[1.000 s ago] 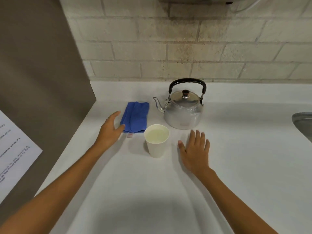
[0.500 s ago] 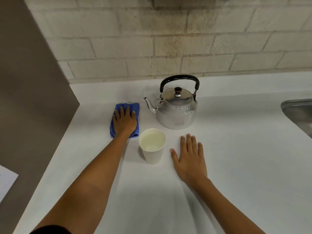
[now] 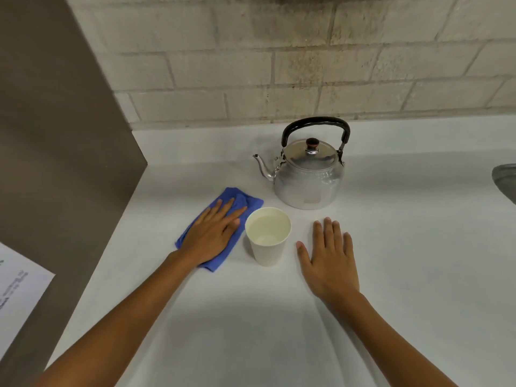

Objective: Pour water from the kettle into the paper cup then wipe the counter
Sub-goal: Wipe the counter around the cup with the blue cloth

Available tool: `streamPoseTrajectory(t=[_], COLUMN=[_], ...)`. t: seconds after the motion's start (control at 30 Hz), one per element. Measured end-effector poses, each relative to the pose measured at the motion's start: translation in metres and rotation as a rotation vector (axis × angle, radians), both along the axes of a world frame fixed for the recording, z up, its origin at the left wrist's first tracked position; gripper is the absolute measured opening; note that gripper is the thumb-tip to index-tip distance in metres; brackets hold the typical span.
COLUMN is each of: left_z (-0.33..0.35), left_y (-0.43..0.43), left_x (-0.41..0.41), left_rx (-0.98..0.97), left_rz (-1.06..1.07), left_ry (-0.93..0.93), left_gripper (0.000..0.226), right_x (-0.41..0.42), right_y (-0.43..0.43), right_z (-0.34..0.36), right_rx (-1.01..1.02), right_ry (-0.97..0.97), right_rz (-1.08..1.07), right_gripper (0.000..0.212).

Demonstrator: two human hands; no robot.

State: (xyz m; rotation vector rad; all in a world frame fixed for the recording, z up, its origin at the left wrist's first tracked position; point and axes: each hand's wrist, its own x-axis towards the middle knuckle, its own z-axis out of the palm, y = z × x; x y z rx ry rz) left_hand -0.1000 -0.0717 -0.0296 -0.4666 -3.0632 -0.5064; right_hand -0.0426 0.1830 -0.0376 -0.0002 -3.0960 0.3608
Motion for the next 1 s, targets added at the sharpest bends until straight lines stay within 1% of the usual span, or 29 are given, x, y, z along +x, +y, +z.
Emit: streamPoseTrajectory(t=[0.07, 0.13, 0.23, 0.37, 0.43, 0.53, 0.63, 0.67, 0.73, 0.8, 0.87, 0.93, 1.0], left_z=[0.004, 0.011, 0.013, -0.007, -0.012, -0.008, 0.004, 0.006, 0.001, -0.008, -0.015, -0.015, -0.008], left_y=[-0.001, 0.016, 0.039, 0.023, 0.0, -0.02, 0.0, 0.009, 0.021, 0.019, 0.006, -0.01, -0.012], left_x=[-0.015, -0.032, -0.032, 0.023, 0.039, 0.022, 0.0, -0.001, 0.017, 0.052, 0.084, 0.09, 0.075], left_rx=[-0.066, -0.152, -0.213, -0.06, -0.017, -0.067, -0.084, -0.077, -0.079, -0.055, -0.008, -0.01, -0.041], left_rz=[0.105, 0.203, 0.21, 0.151, 0.173, 0.305, 0.448, 0.456, 0.4, 0.337, 0.317, 0.338, 0.407], left_ry=[0.005, -0.011, -0.033, 0.005, 0.02, 0.011, -0.029, -0.053, -0.063, -0.019, 0.024, 0.017, -0.019], left_gripper=[0.046, 0.047, 0.053, 0.05, 0.048, 0.047, 0.049, 0.051, 0.055, 0.059, 0.056, 0.053, 0.051], right_x=[0.001, 0.0, 0.001, 0.001, 0.002, 0.002, 0.003, 0.003, 0.003, 0.003, 0.002, 0.002, 0.001], right_y=[-0.001, -0.001, -0.001, 0.0, 0.0, -0.001, -0.002, -0.002, -0.001, -0.001, -0.002, -0.001, 0.0], right_z=[0.001, 0.002, 0.003, 0.003, 0.003, 0.004, 0.006, 0.006, 0.006, 0.006, 0.006, 0.005, 0.004], right_rx=[0.003, 0.006, 0.013, 0.02, 0.021, 0.018, 0.041, 0.046, 0.043, 0.042, 0.048, 0.045, 0.043], right_ry=[-0.002, 0.001, 0.006, 0.019, 0.012, 0.008, 0.007, 0.008, 0.012, 0.018, 0.023, 0.02, 0.024], right_rz=[-0.001, 0.003, 0.005, 0.001, 0.007, 0.007, 0.007, 0.008, 0.006, 0.004, 0.007, 0.009, 0.008], right_gripper=[0.07, 0.07, 0.07, 0.07, 0.07, 0.069, 0.069, 0.069, 0.069, 0.069, 0.069, 0.069, 0.068])
